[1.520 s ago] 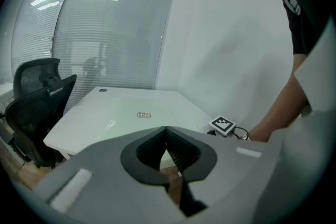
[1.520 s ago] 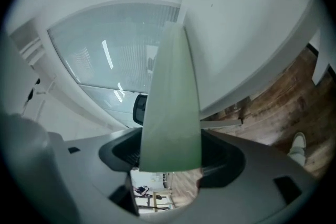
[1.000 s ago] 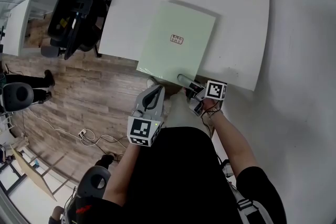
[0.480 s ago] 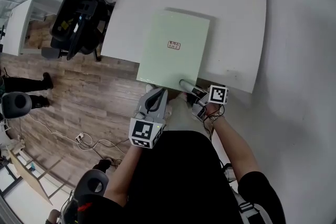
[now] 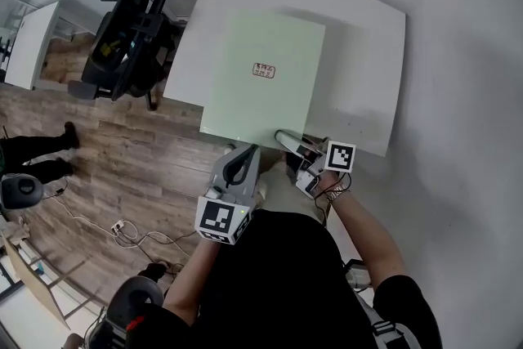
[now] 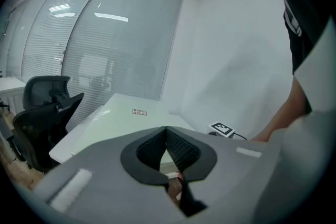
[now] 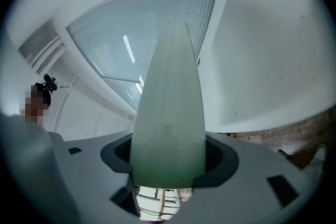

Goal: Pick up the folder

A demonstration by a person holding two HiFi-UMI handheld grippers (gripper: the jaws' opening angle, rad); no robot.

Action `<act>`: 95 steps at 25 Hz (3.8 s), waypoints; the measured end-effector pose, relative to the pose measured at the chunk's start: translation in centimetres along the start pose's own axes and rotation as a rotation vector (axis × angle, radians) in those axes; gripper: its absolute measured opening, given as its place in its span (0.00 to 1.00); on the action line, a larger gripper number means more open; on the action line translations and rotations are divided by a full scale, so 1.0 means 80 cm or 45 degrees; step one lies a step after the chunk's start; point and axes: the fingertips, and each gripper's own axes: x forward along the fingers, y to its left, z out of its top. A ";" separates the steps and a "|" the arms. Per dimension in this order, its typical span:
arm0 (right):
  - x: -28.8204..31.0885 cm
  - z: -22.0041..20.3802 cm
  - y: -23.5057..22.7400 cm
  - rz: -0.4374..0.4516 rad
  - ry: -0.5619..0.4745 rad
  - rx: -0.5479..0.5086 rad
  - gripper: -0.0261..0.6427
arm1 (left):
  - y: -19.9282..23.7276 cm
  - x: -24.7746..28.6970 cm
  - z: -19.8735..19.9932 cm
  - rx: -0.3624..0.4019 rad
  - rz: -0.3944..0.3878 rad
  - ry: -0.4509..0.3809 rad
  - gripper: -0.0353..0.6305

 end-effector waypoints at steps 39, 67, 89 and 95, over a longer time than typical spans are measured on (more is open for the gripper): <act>-0.061 -0.027 0.411 0.351 -0.388 -0.441 0.47 | -0.006 -0.146 0.127 0.075 0.096 -0.427 0.06; -0.061 -0.018 0.417 0.318 -0.486 -0.579 0.47 | -0.057 -0.150 0.169 0.151 -0.024 -0.445 0.06; -0.058 -0.013 0.404 0.288 -0.478 -0.581 0.47 | -0.056 -0.146 0.179 0.126 -0.019 -0.478 0.06; -0.058 -0.012 0.406 0.286 -0.483 -0.575 0.47 | -0.058 -0.148 0.181 0.119 -0.023 -0.481 0.06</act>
